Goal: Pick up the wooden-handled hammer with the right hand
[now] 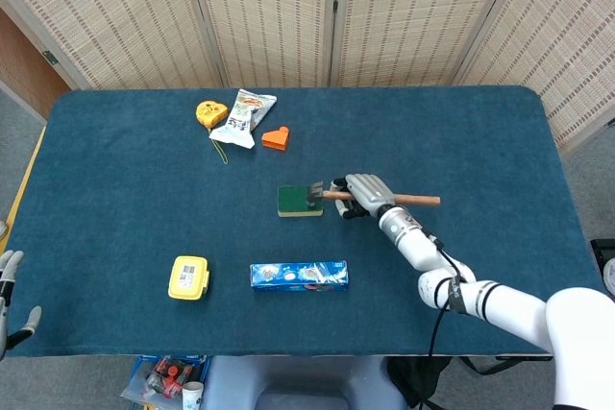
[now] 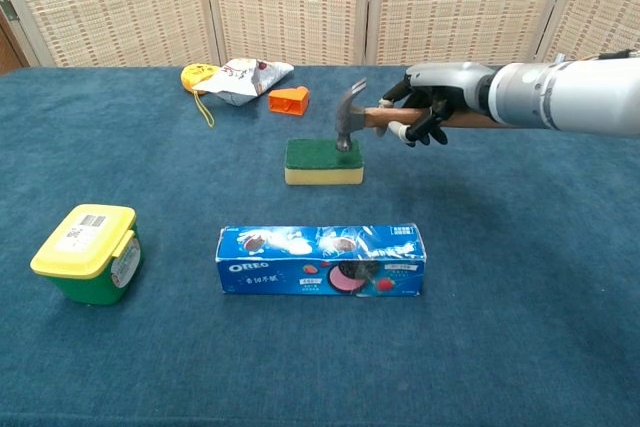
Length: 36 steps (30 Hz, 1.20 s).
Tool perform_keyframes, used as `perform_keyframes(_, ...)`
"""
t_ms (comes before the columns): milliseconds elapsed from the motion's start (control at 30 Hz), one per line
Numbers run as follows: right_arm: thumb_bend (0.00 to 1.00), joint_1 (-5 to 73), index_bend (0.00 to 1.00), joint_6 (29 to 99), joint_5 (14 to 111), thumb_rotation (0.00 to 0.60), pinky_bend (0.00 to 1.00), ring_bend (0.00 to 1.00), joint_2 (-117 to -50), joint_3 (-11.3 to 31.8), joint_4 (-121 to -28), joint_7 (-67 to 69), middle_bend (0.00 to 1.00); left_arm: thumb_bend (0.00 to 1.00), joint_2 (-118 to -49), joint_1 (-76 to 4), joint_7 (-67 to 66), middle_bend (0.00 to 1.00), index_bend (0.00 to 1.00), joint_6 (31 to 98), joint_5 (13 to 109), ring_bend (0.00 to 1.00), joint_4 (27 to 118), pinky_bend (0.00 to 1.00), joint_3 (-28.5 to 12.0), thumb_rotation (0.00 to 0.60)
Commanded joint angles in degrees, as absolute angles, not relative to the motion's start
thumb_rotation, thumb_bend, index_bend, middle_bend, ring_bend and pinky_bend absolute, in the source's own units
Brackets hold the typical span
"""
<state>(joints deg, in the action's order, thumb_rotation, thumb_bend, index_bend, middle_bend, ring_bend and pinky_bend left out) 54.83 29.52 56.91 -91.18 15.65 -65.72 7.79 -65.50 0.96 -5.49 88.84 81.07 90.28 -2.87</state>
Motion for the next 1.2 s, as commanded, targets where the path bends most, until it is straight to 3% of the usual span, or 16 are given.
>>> perform_keyframes(33, 0.63, 56.2, 0.66, 28.7, 55.0, 0.600, 0.68, 0.63, -93.3, 15.3, -63.0, 6.2, 0.78, 0.32, -65.5, 1.0, -5.4, 0.00, 0.00, 88.8, 81.0, 0.04, 90.2, 0.00, -2.8, 0.600)
perform_keyframes(233, 0.64, 57.1, 0.67, 28.2, 52.9, 0.600, 0.68, 0.63, -95.0, 14.9, -60.5, 4.8, 0.78, 0.32, -65.5, 1.2, -5.5, 0.00, 0.00, 88.9, 81.0, 0.04, 90.2, 0.00, -2.8, 0.600)
perform_keyframes(633, 0.64, 55.3, 0.67, 31.3, 53.7, 0.600, 0.68, 0.63, -91.1, 16.6, -65.2, 6.5, 0.78, 0.32, -65.5, 0.9, -6.6, 0.00, 0.00, 88.9, 81.5, 0.04, 91.2, 0.00, -2.9, 0.600)
perform_keyframes(1067, 0.63, 53.1, 0.67, 31.1, 52.6, 0.600, 0.68, 0.63, -90.4, 15.5, -61.9, 7.6, 0.78, 0.32, -65.4, 1.0, -7.2, 0.00, 0.00, 88.9, 81.7, 0.04, 91.7, 0.00, -2.7, 0.600)
perform_keyframes(1133, 0.59, 52.7, 0.66, 30.6, 52.7, 0.600, 0.65, 0.62, -90.3, 15.4, -60.9, 8.0, 0.75, 0.32, -65.4, 1.0, -7.3, 0.00, 0.00, 88.9, 81.7, 0.04, 91.8, 0.00, -2.8, 0.600)
perform_keyframes(1200, 0.48, 52.4, 0.58, 30.1, 53.0, 0.600, 0.55, 0.51, -90.0, 15.3, -60.4, 8.5, 0.62, 0.33, -65.4, 0.9, -7.4, 0.00, 0.00, 88.9, 81.8, 0.04, 91.9, 0.00, -2.8, 0.600)
